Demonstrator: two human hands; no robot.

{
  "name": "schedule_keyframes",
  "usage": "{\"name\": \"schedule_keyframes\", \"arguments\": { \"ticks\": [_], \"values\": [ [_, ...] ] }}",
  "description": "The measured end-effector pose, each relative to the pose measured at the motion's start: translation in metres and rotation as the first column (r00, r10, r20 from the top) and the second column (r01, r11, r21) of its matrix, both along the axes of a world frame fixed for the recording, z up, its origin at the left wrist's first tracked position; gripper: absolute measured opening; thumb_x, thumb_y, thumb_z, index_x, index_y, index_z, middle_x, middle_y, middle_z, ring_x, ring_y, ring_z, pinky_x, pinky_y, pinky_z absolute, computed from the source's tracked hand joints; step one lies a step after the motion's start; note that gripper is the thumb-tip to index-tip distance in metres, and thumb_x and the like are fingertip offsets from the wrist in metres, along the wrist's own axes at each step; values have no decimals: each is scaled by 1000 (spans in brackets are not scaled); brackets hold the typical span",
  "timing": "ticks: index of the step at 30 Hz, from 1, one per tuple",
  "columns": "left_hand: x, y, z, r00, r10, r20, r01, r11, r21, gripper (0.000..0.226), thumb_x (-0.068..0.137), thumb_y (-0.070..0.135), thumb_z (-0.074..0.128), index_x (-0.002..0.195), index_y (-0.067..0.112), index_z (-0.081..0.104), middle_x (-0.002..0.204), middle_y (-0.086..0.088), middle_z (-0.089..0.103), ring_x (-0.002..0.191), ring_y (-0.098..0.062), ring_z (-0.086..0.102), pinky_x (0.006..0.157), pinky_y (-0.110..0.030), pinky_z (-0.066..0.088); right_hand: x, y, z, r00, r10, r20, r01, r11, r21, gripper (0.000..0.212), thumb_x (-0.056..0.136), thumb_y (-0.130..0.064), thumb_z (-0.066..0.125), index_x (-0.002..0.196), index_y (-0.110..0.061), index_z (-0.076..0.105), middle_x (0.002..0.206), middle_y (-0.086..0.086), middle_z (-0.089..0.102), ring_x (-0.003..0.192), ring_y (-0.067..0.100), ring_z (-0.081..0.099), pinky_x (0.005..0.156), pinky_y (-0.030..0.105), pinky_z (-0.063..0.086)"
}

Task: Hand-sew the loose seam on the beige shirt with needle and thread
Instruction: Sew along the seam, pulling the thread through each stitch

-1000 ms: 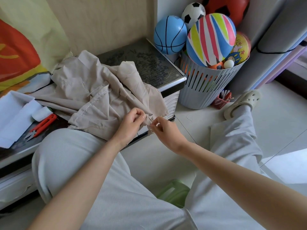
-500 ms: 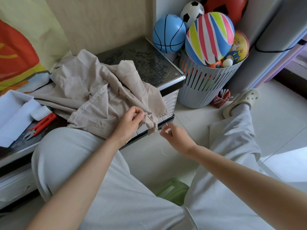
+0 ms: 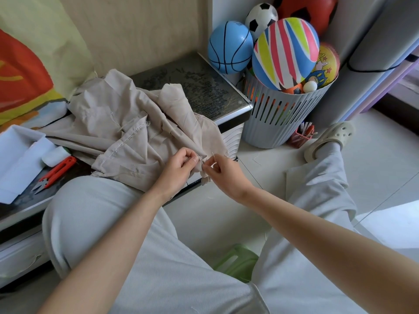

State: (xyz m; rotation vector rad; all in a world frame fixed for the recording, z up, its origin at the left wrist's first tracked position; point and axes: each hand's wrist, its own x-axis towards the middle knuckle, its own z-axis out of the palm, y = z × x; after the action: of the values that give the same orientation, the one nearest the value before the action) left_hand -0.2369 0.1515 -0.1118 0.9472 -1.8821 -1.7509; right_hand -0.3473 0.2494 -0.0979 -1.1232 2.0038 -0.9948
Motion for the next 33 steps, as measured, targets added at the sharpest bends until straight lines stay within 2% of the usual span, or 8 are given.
{"name": "schedule_keyframes", "arguments": {
  "ticks": [5,9,12,15,23,27,29,33],
  "values": [
    [-1,0,-1,999,47,-8,-47,999,16,20,99,5,43,81,14,47,66,-3,45,53,-3,36,52,-16,31,-3,15,-11,990,80,-116,-73,995,63,17,94,-20,48,78,-15,50,55,-6,43,51,10,38,51,18,32],
    [-1,-1,-2,998,61,-16,-60,997,47,20,99,4,42,82,14,47,70,-6,44,63,-9,37,57,-17,32,-5,29,-18,965,206,-162,-182,972,150,19,92,-17,48,74,-19,46,56,-8,40,52,11,37,52,21,31],
    [-1,-1,-2,998,55,-12,-55,998,40,19,99,5,42,83,14,47,73,-9,45,69,-14,37,61,-20,32,-6,35,-22,942,287,-177,-248,945,213,9,91,-17,50,83,-18,54,60,-12,41,54,7,41,56,20,29],
    [-1,-2,-3,999,53,-2,-53,999,11,19,99,5,43,83,15,48,74,-9,45,71,-16,38,62,-20,33,-7,38,-27,897,391,-207,-318,895,312,9,91,-20,50,91,-16,59,64,-14,43,64,15,44,63,24,35],
    [-1,-2,-3,998,57,-31,-56,998,11,20,99,4,41,83,13,46,74,-12,43,75,-23,34,64,-25,31,-10,46,-33,797,557,-231,-366,752,549,19,93,-21,45,105,-14,59,95,8,63,78,23,48,65,28,38],
    [0,-3,-4,998,54,-25,-53,998,19,19,99,5,42,83,14,47,73,-11,44,77,-23,36,66,-27,32,-18,42,-36,858,461,-228,-303,812,499,21,93,-28,52,112,-18,52,90,3,58,82,25,53,69,30,39],
    [1,-3,-4,998,46,-30,-46,999,22,19,99,6,42,83,14,48,73,-11,44,76,-23,36,67,-28,31,-21,36,-31,912,352,-208,-247,880,407,26,91,-25,57,115,-17,48,78,-3,49,73,18,48,67,28,33],
    [-1,-1,-1,999,36,-14,-36,999,12,19,99,6,42,82,14,46,74,-12,45,71,-20,36,60,-21,32,-20,20,-15,992,56,-117,-45,995,90,7,90,-14,55,94,-19,55,49,-9,38,45,9,36,56,28,33]
  ]
}}
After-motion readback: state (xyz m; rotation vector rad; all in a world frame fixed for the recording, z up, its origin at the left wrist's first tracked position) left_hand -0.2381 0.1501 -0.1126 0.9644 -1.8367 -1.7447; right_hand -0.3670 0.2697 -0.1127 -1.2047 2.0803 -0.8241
